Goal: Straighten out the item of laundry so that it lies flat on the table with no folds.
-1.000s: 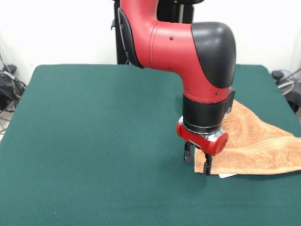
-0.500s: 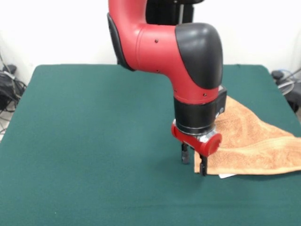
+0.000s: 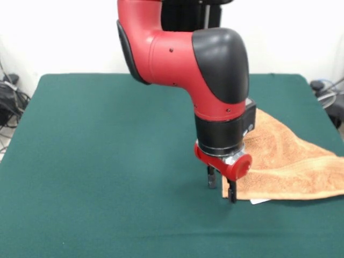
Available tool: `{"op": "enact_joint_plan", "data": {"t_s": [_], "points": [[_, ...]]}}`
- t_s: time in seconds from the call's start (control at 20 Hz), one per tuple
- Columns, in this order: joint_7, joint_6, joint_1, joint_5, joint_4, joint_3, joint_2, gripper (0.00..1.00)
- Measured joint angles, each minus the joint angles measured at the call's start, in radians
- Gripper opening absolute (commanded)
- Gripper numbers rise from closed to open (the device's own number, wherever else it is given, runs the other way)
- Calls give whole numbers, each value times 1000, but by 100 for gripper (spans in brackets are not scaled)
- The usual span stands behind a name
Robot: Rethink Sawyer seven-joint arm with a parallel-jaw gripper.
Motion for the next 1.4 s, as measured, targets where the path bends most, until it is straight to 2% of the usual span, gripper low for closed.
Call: {"op": "enact_joint_plan", "data": {"t_s": [0.3, 0.35, 0.65, 0.95, 1.4], "points": [[0, 7, -12, 0, 0, 12, 1, 100], [0, 10, -18, 0, 0, 18, 2, 0], [0, 15, -33, 0, 13, 19, 4, 0], [0, 13, -10, 0, 3, -3, 6, 0], [0, 33, 120, 13, -66, -140, 34, 0]]}}
